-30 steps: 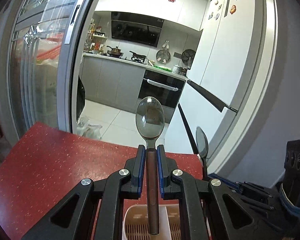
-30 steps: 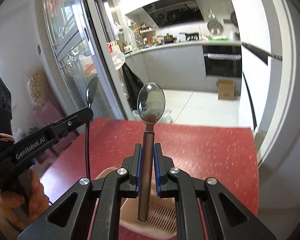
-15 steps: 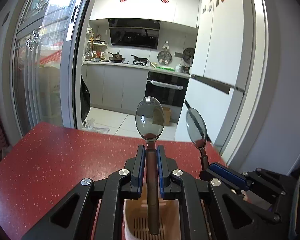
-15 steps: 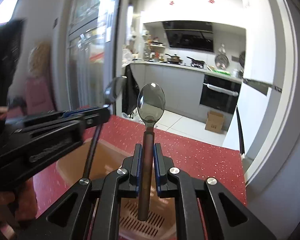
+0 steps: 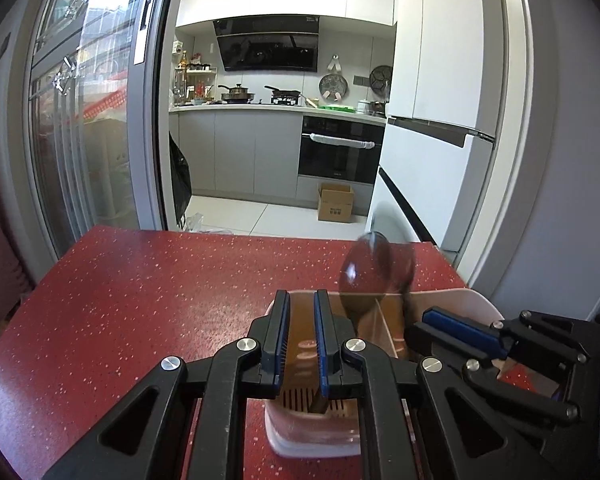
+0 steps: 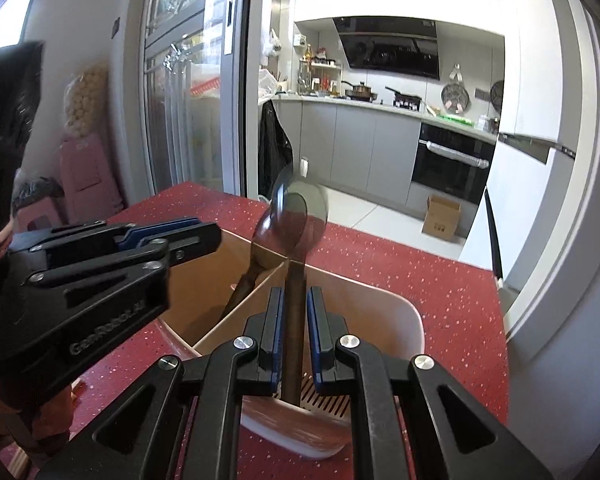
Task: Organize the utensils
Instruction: 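Open both tools to release the spoons into the holder, then move both open tools back over the remaining utensils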
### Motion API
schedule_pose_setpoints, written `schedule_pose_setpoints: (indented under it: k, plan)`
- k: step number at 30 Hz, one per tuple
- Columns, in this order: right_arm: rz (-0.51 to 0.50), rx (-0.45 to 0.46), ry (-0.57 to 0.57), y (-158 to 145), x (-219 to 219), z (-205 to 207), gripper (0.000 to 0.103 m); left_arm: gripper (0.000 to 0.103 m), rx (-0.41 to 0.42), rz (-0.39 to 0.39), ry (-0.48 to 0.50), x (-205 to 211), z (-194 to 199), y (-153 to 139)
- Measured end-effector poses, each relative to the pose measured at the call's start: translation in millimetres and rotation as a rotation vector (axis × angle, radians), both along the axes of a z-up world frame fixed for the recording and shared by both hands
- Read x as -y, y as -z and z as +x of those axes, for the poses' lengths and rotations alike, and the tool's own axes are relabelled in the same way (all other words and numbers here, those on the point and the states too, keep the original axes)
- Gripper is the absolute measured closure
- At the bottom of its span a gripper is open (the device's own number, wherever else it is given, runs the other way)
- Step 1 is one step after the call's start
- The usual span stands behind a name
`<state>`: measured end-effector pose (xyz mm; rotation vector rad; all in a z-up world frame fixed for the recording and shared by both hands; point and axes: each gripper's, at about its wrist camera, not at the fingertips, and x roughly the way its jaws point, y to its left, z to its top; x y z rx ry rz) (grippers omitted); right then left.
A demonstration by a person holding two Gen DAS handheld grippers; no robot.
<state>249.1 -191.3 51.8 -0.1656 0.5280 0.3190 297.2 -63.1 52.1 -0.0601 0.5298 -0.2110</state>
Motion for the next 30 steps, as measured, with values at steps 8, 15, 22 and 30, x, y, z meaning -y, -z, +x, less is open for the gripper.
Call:
schedule_pose_setpoints:
  k: [8,15,22,30]
  plan:
    - [0.064,-0.036,0.037,-14,14,-5,0.058,0.062,-0.018,0.015,-0.006,-11,-24,-15]
    - [0.150,-0.084,0.064,-35,29,-38,0.039,0.062,-0.079,0.038,-0.012,-31,-64,-26]
    - [0.229,-0.221,0.110,-31,43,-86,0.027,0.061,-0.161,0.030,-0.074,-63,-123,-12]
    - [0.239,-0.343,0.153,-2,43,-144,0.022,0.037,-0.239,0.019,-0.097,-91,-182,16]
